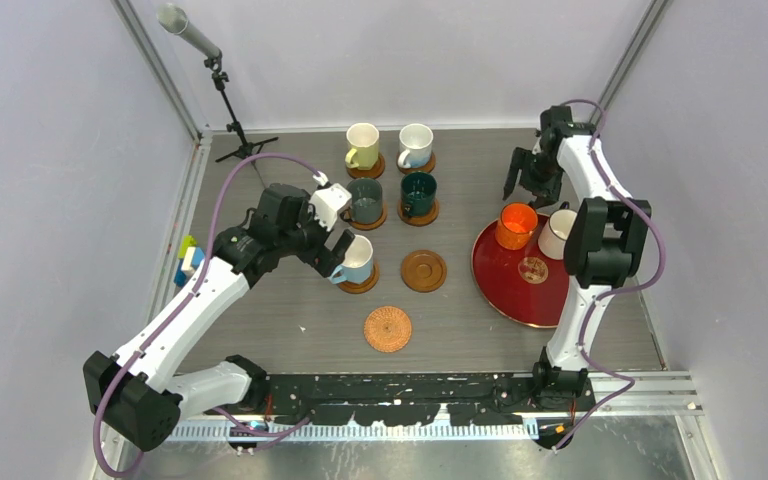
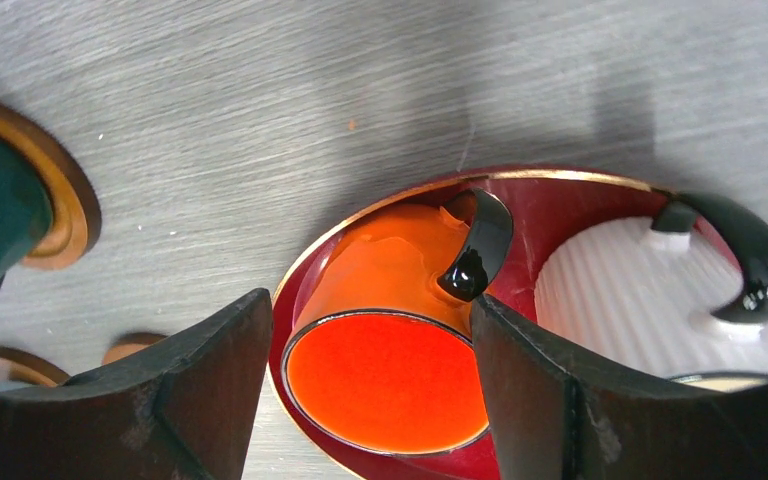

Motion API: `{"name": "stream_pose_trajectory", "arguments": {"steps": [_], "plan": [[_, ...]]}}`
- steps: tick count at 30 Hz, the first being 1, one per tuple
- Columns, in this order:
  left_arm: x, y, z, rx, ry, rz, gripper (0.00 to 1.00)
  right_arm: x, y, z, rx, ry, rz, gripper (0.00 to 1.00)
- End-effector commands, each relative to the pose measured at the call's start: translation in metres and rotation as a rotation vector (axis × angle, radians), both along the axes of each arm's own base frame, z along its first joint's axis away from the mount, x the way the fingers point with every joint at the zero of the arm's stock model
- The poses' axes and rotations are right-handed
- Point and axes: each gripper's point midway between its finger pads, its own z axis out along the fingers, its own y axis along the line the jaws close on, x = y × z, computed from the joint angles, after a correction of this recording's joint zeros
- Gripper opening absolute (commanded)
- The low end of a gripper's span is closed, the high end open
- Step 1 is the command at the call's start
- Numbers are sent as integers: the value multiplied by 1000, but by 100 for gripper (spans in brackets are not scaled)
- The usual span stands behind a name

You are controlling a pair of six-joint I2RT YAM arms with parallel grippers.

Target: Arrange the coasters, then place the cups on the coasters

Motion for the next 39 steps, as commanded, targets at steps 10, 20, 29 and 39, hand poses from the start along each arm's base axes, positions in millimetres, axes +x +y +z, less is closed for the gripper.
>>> {"name": "stream_pose_trajectory", "arguments": {"steps": [10, 20, 29, 39], "plan": [[0, -15, 24, -71, -9, -61, 100, -13, 54, 20, 136, -59, 499, 71], [1, -28, 35, -101, -1, -121, 100, -48, 101, 26, 97, -50, 831, 70], [10, -45, 44, -151, 16, -149, 100, -83, 118, 23, 144, 31, 971, 67], [14, -54, 44, -179, 35, -155, 100, -44, 102, 50, -7, -119, 737, 67]]}}
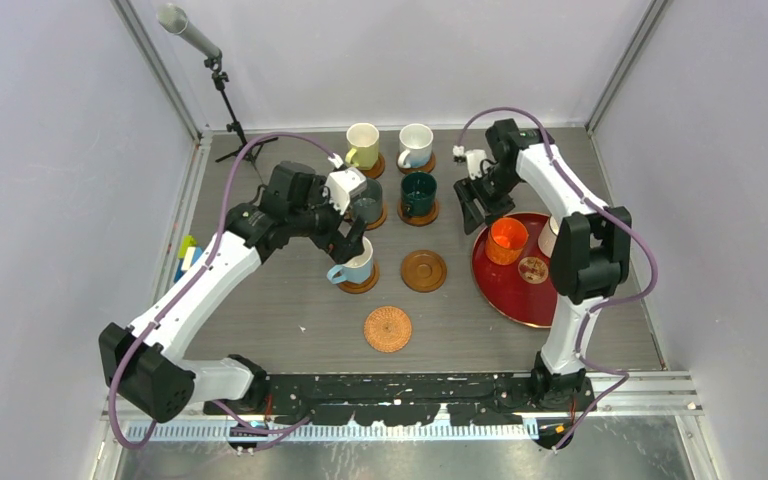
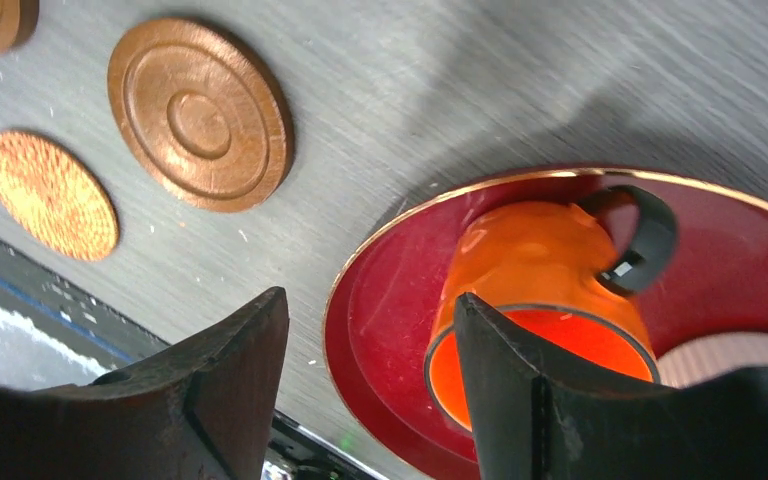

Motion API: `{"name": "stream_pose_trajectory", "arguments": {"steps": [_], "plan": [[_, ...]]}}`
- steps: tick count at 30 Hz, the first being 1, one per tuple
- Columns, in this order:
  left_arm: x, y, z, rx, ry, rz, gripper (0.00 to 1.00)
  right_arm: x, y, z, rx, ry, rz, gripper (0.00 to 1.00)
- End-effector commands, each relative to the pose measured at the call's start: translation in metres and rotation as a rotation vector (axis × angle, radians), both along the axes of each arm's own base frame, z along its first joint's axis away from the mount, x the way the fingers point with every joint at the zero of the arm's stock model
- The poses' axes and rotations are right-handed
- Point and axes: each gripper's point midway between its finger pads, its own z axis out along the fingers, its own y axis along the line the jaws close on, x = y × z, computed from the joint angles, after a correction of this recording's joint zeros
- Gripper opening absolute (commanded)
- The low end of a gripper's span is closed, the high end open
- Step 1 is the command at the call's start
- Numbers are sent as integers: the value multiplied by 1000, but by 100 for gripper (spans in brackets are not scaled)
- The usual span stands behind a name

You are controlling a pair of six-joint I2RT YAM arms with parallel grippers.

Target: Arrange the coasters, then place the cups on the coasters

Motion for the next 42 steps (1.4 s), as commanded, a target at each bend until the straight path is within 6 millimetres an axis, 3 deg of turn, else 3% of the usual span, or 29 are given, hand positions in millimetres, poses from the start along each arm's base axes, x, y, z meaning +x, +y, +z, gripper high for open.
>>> {"name": "stream_pose_trajectory", "arguments": {"steps": [1, 4, 10, 14, 18, 23, 35, 38, 42], "plan": [[7, -10, 23, -61, -44, -7, 100, 44, -19, 41, -48, -198, -225, 67], [7, -9, 25, -62, -53, -1, 100, 63, -40, 40, -114, -230, -385, 67], [8, -7, 26, -61, -65, 4, 100, 78, -61, 17, -228, -209, -495, 68], [8, -7, 27, -59, -71, 6, 100, 80, -52, 1, -187, -134, -499, 68], [9, -6, 29, -60, -79, 6, 100, 68, -35, -14, -129, -15, -447, 65], [10, -10, 28, -65, -73, -3, 100, 49, -10, -8, -18, 41, -324, 62], [9, -35, 25, -72, -54, -75, 100, -18, 12, -3, 56, 187, -118, 57], [5, -50, 23, -57, -60, -121, 99, -29, 15, 6, 92, 188, -94, 57], [-4, -78, 16, -3, -92, -210, 97, -31, 20, 36, 159, 112, -88, 58]]}}
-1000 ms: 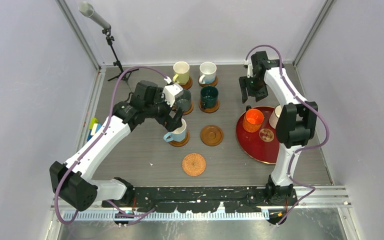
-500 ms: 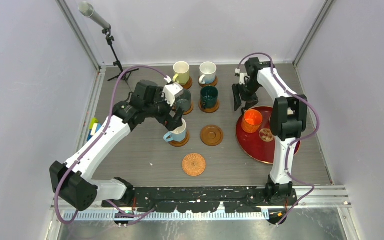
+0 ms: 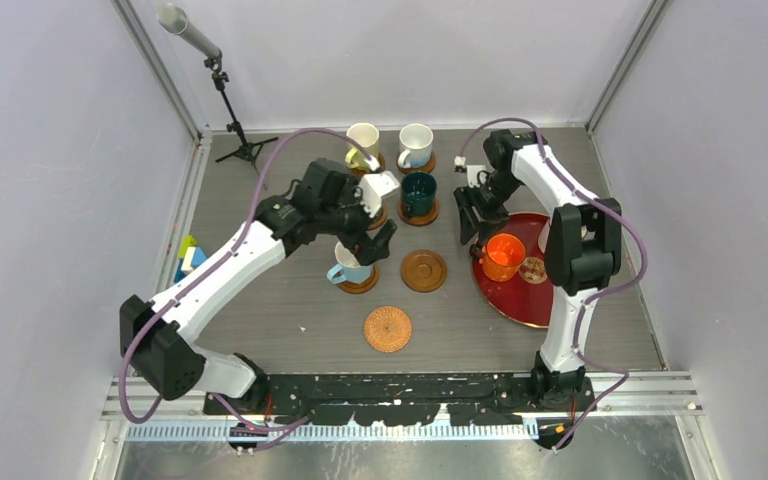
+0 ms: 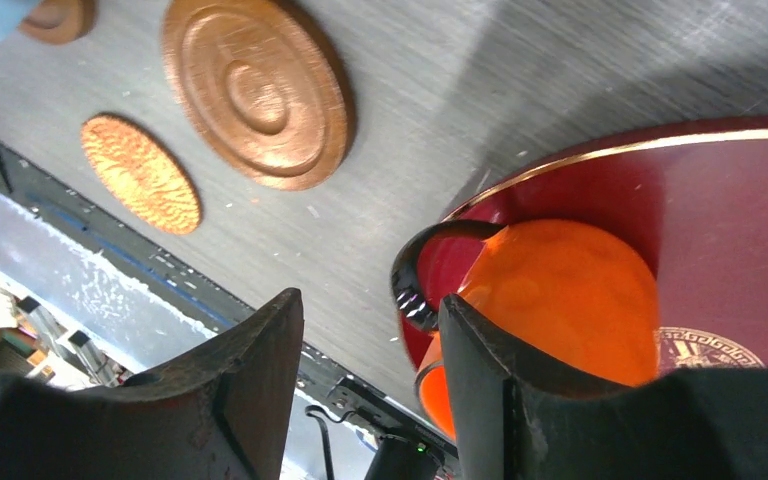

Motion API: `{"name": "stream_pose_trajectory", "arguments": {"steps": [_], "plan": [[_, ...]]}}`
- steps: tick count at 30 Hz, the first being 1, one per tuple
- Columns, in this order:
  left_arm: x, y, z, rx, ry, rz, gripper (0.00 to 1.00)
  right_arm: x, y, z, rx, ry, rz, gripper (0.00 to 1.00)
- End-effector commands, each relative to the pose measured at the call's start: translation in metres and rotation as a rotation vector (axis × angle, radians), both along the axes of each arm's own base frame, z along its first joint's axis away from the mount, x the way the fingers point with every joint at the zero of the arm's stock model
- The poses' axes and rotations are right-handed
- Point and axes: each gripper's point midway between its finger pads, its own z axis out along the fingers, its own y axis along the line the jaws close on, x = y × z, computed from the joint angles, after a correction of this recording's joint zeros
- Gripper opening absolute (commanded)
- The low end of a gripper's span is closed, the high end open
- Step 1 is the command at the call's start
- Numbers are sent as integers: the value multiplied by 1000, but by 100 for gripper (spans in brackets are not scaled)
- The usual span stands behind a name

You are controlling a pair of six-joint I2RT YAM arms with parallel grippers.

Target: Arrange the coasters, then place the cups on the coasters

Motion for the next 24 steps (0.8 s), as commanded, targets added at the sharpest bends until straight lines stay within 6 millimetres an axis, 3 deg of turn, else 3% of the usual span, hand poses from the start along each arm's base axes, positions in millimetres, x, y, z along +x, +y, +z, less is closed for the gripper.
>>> {"name": "stream_pose_trajectory", "arguments": {"steps": [1, 5, 11, 16, 24], "plan": [[-3, -39, 14, 10, -103, -113, 96, -6, 9, 63, 118, -145, 8, 58], [-13, -78, -2, 72, -127, -236, 92, 16, -6, 101, 193, -275, -116, 61], [-13, -125, -31, 172, -113, -440, 90, 41, -67, 140, 272, -403, -369, 62], [2, -163, -41, 149, -136, -564, 89, 30, -102, 149, 322, -450, -450, 62], [32, -212, -69, 115, -186, -632, 90, 6, -112, 142, 370, -451, -467, 62]]}}
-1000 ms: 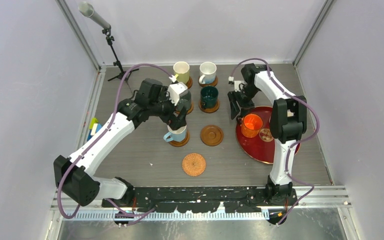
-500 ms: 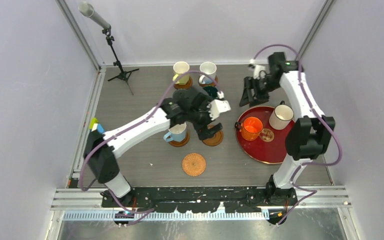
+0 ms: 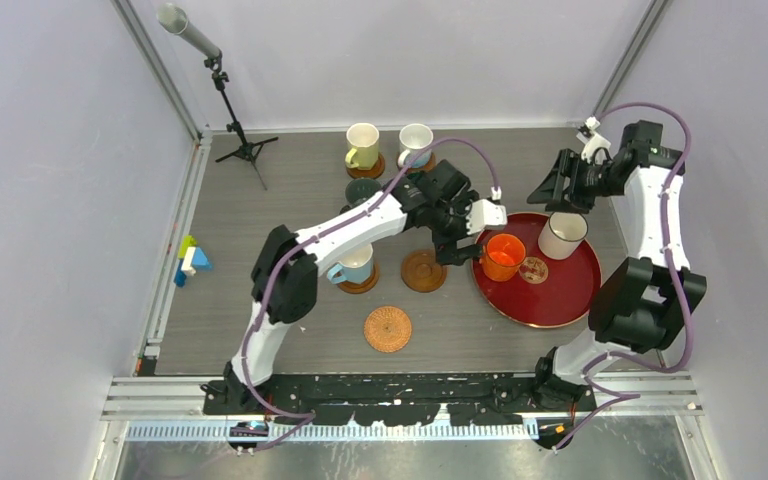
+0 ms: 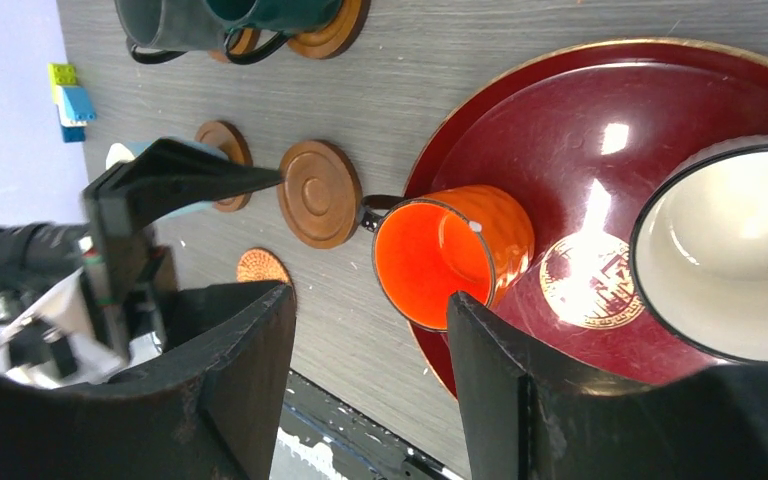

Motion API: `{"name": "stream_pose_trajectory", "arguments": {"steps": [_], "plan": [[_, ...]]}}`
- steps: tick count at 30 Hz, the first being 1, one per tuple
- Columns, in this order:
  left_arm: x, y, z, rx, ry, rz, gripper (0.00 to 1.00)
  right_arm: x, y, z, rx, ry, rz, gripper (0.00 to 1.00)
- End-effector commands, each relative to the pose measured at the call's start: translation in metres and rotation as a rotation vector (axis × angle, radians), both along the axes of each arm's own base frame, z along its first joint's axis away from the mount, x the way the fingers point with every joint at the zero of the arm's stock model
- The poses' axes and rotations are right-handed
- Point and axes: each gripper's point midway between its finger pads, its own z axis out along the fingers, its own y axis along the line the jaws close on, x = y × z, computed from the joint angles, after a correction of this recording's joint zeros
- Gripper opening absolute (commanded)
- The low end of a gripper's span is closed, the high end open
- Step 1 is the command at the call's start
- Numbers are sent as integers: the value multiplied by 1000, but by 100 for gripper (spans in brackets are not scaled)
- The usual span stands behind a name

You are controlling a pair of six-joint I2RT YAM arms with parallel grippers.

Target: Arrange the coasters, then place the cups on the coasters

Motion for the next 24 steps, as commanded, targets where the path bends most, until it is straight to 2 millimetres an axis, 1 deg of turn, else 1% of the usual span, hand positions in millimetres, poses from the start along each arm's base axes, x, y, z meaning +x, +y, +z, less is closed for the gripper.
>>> {"name": "stream_pose_trajectory", "arguments": {"steps": [1, 3, 8, 12, 15, 20, 24], "plan": [[14, -29, 4, -65, -47, -79, 90, -11, 8, 19, 43, -91, 41, 62], [20, -36, -3, -65, -48, -80, 90, -15, 8, 19, 52, -97, 42, 62], [25, -49, -24, -47, -34, -93, 88, -25, 3, 15, 42, -92, 56, 62], [22, -57, -38, -33, -14, -110, 85, -32, -1, 9, 52, -72, 67, 62], [20, -62, -46, -18, -13, -126, 80, -34, -3, 6, 66, -59, 74, 62], [17, -70, -59, 11, -7, -137, 64, -34, -9, 1, 75, -48, 69, 62], [16, -75, -65, 30, -26, -142, 58, -36, -13, 3, 80, -45, 76, 62]]}}
